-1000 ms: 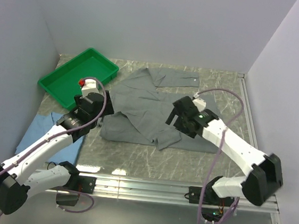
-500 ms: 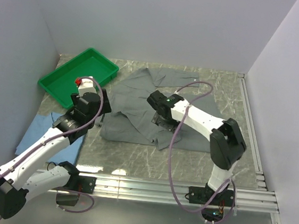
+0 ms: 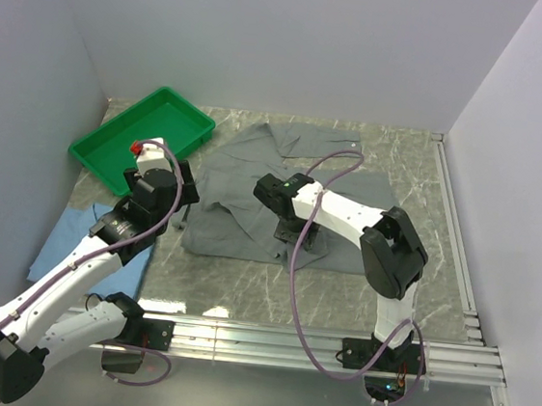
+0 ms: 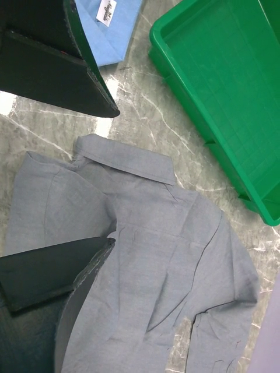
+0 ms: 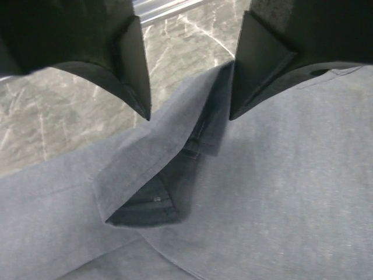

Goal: Fold and stack the long sleeve shirts
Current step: Fold the shirt

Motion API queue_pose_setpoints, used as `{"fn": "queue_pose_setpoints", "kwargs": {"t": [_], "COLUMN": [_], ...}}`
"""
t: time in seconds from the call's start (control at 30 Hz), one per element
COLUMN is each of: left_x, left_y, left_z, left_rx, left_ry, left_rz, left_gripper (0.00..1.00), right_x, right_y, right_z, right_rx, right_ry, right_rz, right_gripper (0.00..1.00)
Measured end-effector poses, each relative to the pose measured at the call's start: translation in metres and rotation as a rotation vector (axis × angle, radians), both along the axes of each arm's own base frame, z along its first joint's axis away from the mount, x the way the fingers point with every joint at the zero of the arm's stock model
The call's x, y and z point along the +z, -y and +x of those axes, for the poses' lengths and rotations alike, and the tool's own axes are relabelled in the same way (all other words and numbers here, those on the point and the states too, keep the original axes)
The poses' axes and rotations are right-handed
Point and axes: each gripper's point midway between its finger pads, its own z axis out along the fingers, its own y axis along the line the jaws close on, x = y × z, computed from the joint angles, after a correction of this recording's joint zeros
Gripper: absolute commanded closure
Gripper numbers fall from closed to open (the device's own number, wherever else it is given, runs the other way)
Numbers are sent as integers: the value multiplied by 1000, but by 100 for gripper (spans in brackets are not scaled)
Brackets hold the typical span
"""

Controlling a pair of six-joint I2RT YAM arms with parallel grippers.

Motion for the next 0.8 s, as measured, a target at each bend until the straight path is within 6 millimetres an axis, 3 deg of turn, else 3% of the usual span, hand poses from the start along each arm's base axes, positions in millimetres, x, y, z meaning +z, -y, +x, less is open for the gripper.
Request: {"fn": "queue_pose_setpoints", "kwargs": {"t": [0.33,0.47,0.63,0.8], "left_x": [0,0,-2,-4], "left_y": [0,0,1,1], "left_z": [0,0,1,2], "left_rx": [0,0,-1,-1], "left_ry": [1,1,-5,-12], "left_rz": [-1,-1,3,6], "left_gripper": [11,12,12,12], "right_x": [11,12,8,17], "right_y": [12,15,26,34], "right_z": [-6,-8,-12,-7], "right_rx": [-1,-4,-11,-11], "right_ry": [6,10,3,48], "right_rz": [-16,-16,-39,-58], "right_gripper": [54,69,99,100]}}
